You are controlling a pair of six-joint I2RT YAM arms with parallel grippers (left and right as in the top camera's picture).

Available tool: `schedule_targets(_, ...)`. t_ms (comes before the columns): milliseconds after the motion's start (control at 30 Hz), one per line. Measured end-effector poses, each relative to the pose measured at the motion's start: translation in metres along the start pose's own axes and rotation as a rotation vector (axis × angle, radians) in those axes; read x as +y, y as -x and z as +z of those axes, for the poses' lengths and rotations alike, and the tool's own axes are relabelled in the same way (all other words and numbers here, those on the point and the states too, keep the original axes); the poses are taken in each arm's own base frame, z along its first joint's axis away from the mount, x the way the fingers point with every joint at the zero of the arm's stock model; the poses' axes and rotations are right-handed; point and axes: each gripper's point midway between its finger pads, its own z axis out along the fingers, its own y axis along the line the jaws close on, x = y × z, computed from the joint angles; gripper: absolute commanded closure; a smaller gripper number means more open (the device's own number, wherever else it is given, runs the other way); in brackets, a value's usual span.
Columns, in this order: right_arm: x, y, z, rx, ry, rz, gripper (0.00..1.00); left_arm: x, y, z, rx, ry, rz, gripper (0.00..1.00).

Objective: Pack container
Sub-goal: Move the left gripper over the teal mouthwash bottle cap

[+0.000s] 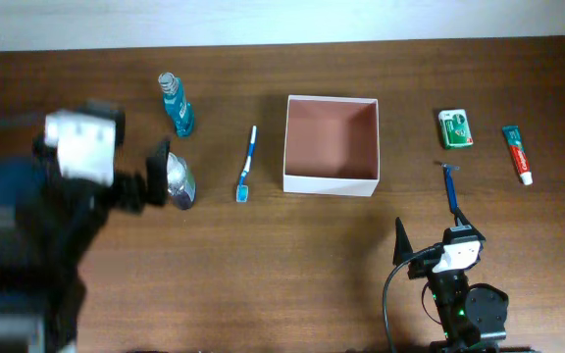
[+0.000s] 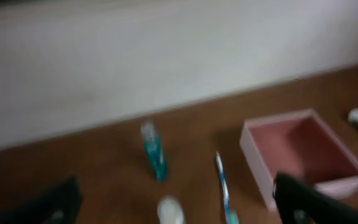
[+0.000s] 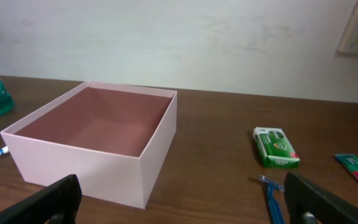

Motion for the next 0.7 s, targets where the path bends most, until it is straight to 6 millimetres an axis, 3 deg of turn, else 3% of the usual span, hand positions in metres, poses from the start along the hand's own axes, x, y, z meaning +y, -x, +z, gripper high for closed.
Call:
schedule_targets(100,0.0,0.0,0.0,0.0,0.0,-0.001,0.01,0.004,0.01,0.033,0.095,-0.03,-0.02,0.0)
schedule_targets(167,0.0,0.0,0.0,0.001,0.0,0.0,0.01,0.003,0.004,0.061,0.171,-0.062,-0.035,0.0)
schedule_targets(267,0.0,0.0,0.0,0.001,0.0,0.0,0.01,0.002,-0.024,0.098,0.304,-0.096,-0.061,0.0)
schedule_targets(433,0.0,0.0,0.0,0.001,0.0,0.0,0.01,0.009,-0.074,0.142,0.494,-0.066,-0.132,0.0)
schedule_targets(567,0.0,0.0,0.0,0.001,0.0,-0.001,0.01,0.027,-0.095,0.17,0.556,0.027,-0.137,0.0)
schedule_targets(700,0.0,0.0,0.0,0.001,0.0,0.0,0.01,0.038,-0.102,0.19,0.57,0.081,-0.142,0.0)
